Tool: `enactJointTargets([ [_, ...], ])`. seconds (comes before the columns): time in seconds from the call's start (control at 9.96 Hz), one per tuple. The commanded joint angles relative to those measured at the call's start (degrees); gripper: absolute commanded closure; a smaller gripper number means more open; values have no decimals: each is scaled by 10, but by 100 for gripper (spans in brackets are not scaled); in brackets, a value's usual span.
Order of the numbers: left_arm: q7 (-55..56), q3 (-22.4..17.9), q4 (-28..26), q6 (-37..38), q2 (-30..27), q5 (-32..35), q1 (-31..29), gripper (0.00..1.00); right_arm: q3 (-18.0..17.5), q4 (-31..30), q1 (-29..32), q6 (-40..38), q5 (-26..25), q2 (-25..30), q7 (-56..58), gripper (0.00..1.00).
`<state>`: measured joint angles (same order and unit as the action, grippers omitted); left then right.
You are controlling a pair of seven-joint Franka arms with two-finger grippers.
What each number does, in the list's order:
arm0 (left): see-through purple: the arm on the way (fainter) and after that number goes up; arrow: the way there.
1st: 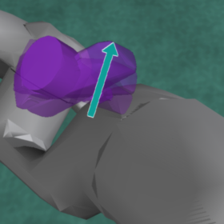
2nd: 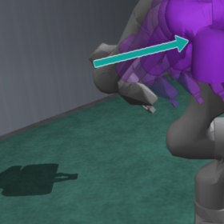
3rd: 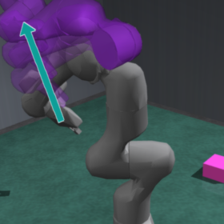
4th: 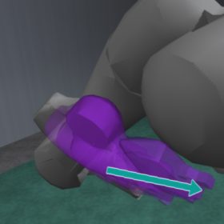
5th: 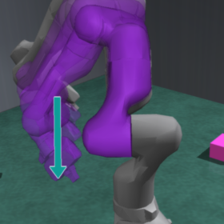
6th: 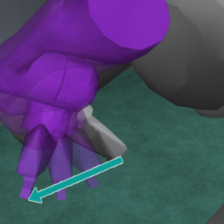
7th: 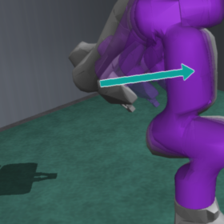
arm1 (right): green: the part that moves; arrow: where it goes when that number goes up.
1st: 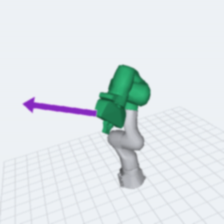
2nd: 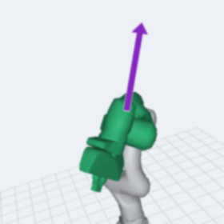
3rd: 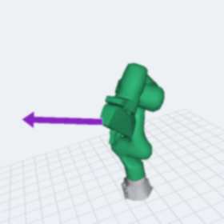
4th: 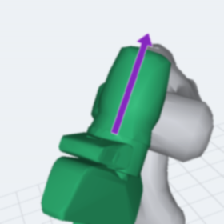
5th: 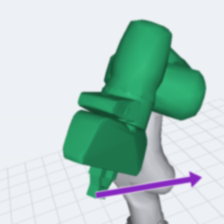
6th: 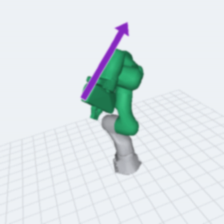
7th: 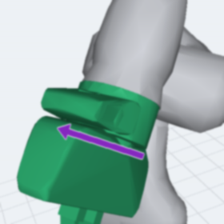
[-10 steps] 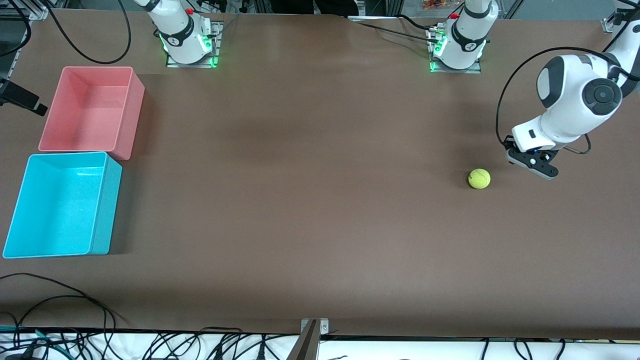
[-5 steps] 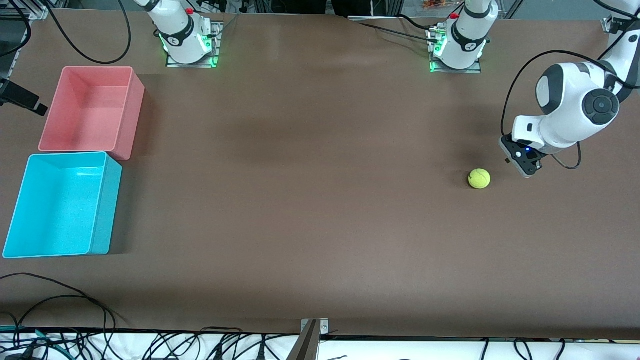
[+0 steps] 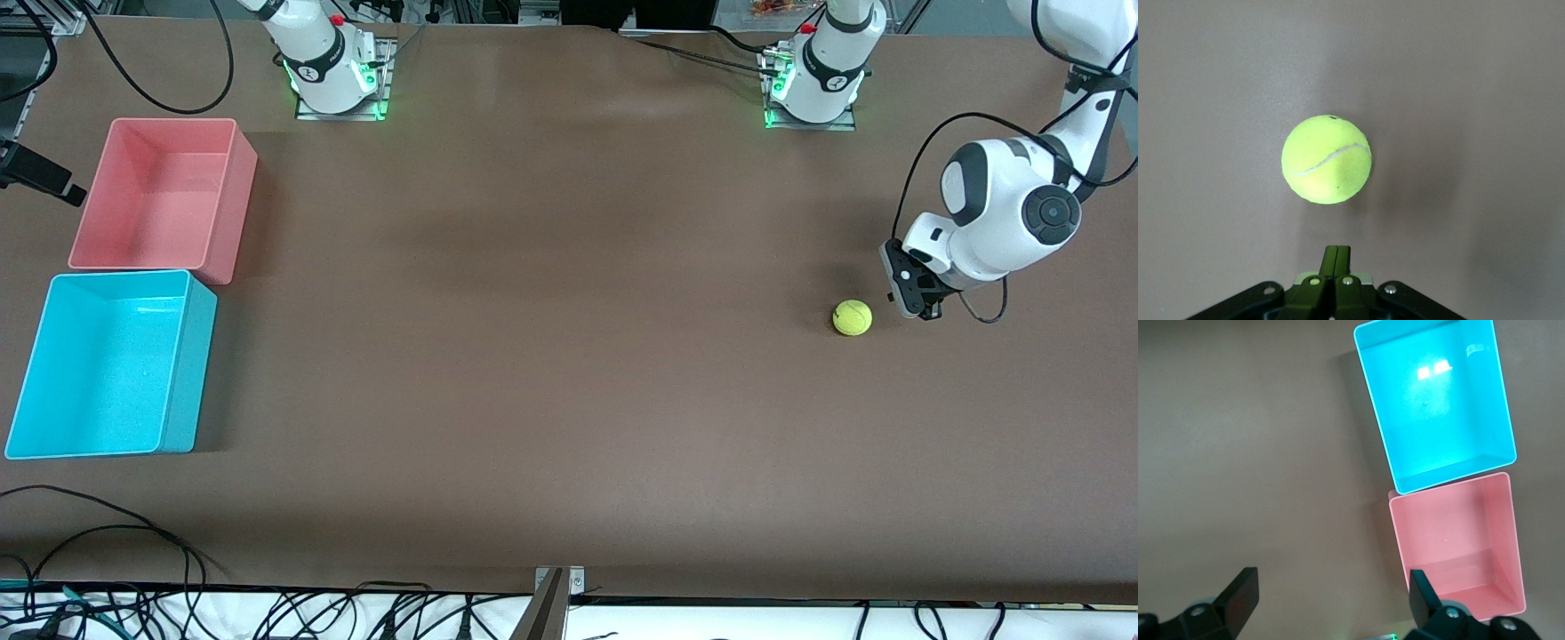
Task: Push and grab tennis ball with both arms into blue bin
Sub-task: 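Position the left gripper against the ball's side away from the bins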
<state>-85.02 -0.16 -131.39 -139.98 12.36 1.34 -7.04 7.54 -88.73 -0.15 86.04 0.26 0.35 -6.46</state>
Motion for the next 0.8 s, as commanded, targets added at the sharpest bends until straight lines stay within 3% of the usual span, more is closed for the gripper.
enactJointTargets([
  [0.0,-111,3,45,-19,54,-51,-19,100,-1,11,2,-8,11,-4,5,0],
  [0.4,-151,3,94,-20,101,-51,-19,100,-1,11,2,-8,11,-4,5,0],
  [0.7,-152,3,97,-20,114,-54,-19,100,-1,11,2,-7,11,-4,5,0],
])
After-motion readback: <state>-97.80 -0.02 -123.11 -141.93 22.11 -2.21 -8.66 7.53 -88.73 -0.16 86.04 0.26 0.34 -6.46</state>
